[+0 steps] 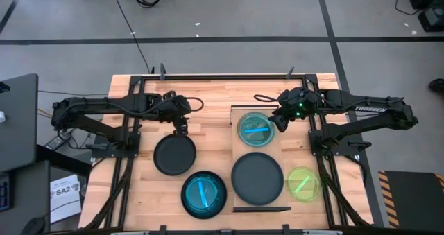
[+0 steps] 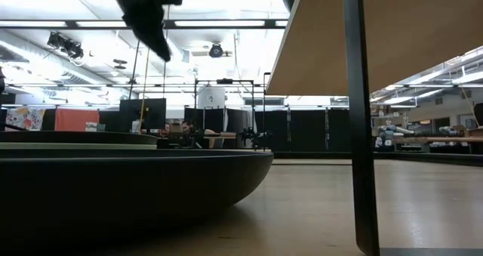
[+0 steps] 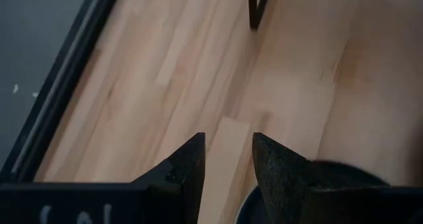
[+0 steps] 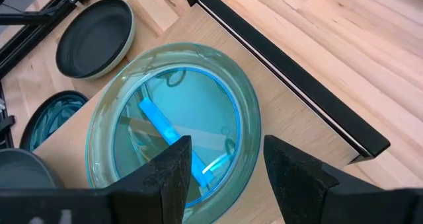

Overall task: Place and stack plates onto a shelf
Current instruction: Put the top black plate on top of the black plate on the shelf

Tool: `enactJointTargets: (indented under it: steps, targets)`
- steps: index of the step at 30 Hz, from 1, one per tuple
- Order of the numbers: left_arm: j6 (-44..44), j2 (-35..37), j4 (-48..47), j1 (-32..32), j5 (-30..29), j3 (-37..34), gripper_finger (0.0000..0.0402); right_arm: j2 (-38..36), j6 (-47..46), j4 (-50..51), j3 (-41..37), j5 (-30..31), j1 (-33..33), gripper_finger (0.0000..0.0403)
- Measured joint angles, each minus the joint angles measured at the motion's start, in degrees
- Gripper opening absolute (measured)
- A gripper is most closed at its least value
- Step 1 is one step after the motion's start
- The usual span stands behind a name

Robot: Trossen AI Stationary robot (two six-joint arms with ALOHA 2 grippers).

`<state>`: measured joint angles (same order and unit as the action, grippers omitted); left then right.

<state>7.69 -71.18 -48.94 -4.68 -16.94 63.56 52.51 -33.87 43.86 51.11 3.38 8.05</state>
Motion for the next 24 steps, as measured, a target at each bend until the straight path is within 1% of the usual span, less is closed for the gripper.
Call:
enactJointTargets:
  steps: [13, 24]
  targets:
    - [0.0, 0.0, 1.6, 0.0, 4.9, -10.9, 0.0133, 0.0, 0.0, 0.0, 0.0, 0.0, 0.0, 0.0195]
    - [0.0, 0.0, 9.5, 0.0, 11.3, -21.4, 0.0133, 0.0, 0.0, 0.0, 0.0, 0.0, 0.0, 0.0195]
